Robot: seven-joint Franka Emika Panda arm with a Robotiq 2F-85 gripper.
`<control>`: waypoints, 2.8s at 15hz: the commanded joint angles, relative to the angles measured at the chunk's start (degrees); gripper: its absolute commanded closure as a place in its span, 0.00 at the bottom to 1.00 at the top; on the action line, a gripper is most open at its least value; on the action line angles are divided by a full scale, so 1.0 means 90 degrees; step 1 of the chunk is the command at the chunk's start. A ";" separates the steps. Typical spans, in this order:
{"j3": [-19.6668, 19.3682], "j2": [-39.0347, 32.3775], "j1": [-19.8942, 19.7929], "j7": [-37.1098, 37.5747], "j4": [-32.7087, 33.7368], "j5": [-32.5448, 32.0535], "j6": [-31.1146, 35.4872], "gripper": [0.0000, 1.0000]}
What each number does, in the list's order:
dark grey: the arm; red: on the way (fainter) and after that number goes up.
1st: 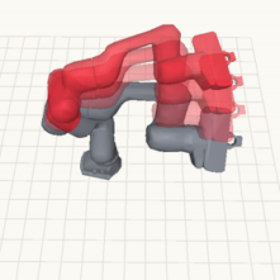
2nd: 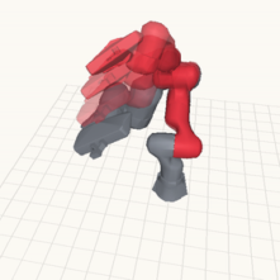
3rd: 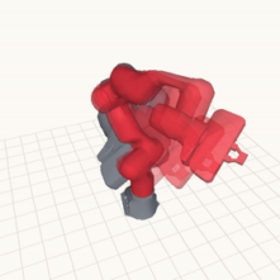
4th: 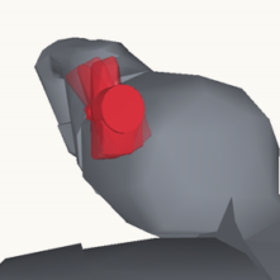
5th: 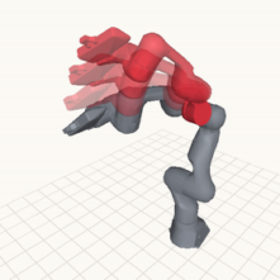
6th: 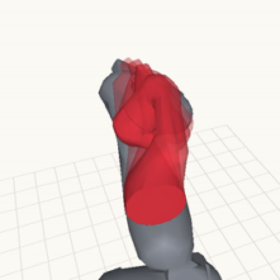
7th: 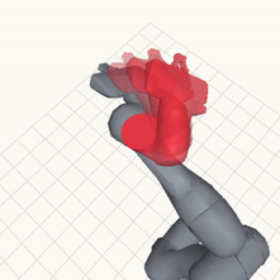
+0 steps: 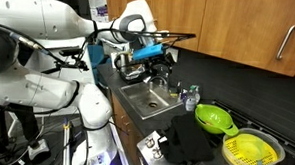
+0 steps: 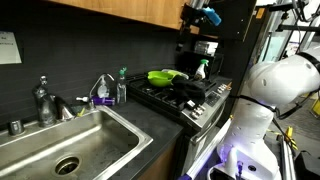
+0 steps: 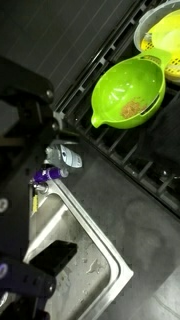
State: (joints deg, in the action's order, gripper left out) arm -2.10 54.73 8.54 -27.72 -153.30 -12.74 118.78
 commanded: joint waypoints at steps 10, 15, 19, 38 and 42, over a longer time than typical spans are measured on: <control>-0.0291 0.0130 -0.0107 0.0076 -0.0408 -0.0103 0.0607 0.00; -0.0289 0.0129 -0.0085 0.0074 -0.0410 -0.0100 0.0602 0.00; -0.0571 0.0170 -0.0068 0.0055 -0.0712 0.0113 0.0709 0.00; -0.1212 -0.1178 0.2656 -0.3584 0.0188 0.2043 0.1155 0.00; -0.1456 -0.1432 0.2696 -0.4762 0.0384 0.2826 0.0646 0.00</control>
State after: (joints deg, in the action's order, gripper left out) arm -13.36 44.63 32.29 -63.17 -152.67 8.35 128.16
